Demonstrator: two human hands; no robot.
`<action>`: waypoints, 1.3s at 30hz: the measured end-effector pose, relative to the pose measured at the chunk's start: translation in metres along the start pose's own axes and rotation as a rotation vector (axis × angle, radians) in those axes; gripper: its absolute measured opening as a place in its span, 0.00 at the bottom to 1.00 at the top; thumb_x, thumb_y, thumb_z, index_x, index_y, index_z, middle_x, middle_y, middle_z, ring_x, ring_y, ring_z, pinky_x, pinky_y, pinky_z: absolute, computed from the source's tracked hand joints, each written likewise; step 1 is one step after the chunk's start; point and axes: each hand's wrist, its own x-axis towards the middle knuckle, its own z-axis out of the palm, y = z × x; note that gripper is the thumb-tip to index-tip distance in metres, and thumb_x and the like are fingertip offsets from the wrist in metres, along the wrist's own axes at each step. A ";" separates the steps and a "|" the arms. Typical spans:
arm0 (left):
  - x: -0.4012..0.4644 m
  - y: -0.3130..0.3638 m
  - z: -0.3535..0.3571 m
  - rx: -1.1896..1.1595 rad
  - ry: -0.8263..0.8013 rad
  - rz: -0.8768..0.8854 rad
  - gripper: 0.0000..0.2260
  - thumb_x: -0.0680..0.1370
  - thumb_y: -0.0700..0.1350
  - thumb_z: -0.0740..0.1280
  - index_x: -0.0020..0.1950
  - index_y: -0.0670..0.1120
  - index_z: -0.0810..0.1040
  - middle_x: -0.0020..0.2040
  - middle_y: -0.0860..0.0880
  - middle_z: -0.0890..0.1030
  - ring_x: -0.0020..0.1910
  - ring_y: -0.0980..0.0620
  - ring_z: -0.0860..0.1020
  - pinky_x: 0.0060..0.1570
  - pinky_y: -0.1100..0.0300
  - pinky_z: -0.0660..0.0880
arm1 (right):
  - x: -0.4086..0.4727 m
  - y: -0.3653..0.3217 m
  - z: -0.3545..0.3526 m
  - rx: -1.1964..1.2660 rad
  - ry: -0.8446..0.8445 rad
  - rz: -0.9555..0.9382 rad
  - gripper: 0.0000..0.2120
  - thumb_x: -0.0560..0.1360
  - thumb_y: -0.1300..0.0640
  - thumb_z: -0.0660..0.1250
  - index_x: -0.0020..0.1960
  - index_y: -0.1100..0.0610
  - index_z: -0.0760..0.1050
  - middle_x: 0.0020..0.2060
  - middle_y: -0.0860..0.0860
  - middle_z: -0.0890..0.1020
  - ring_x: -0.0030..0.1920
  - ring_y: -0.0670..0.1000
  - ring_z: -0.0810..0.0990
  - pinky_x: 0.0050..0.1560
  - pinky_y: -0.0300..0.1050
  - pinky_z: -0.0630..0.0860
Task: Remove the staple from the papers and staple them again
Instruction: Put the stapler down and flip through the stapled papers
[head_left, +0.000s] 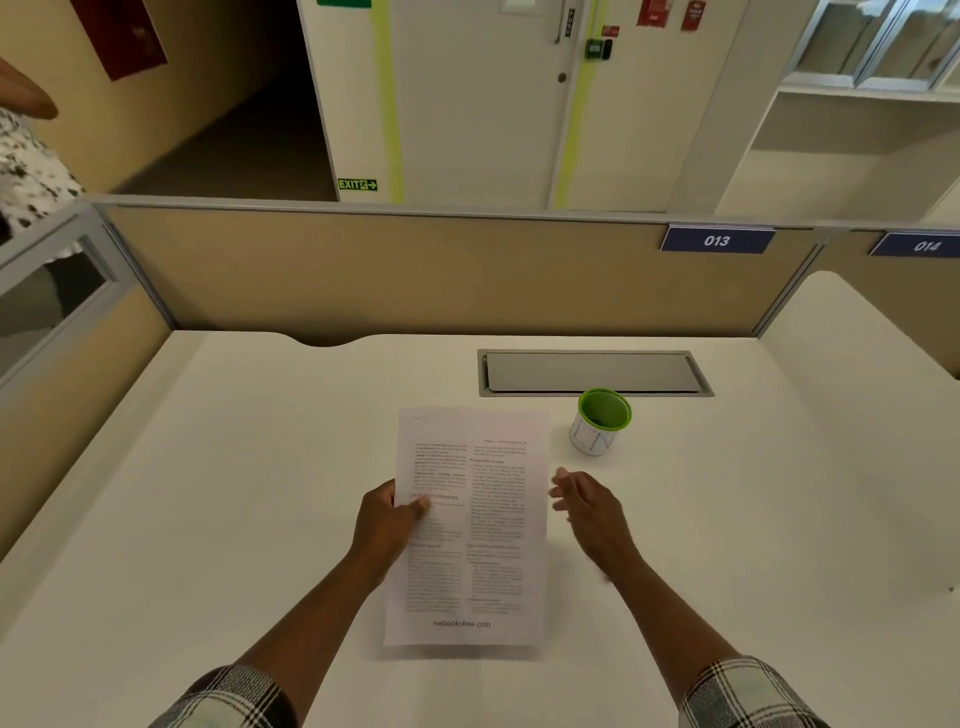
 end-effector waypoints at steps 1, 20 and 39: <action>0.000 0.000 0.001 -0.001 -0.001 -0.005 0.07 0.77 0.40 0.69 0.48 0.53 0.79 0.48 0.51 0.84 0.46 0.48 0.83 0.44 0.54 0.81 | -0.002 -0.005 0.002 0.030 -0.038 -0.016 0.16 0.78 0.42 0.60 0.46 0.52 0.78 0.42 0.45 0.84 0.42 0.44 0.83 0.43 0.41 0.77; 0.001 -0.003 0.011 -0.006 -0.027 -0.021 0.09 0.82 0.47 0.59 0.57 0.49 0.77 0.52 0.46 0.83 0.49 0.46 0.83 0.51 0.47 0.81 | -0.012 -0.025 0.008 -0.086 0.159 0.004 0.09 0.71 0.49 0.73 0.38 0.49 0.74 0.33 0.43 0.82 0.34 0.43 0.81 0.33 0.34 0.70; 0.001 0.008 0.011 -0.161 -0.058 -0.137 0.12 0.83 0.48 0.57 0.56 0.48 0.79 0.53 0.44 0.83 0.52 0.42 0.81 0.54 0.40 0.78 | -0.069 -0.041 0.035 -0.230 0.118 -0.489 0.05 0.77 0.52 0.66 0.52 0.51 0.76 0.44 0.46 0.85 0.45 0.44 0.83 0.45 0.30 0.76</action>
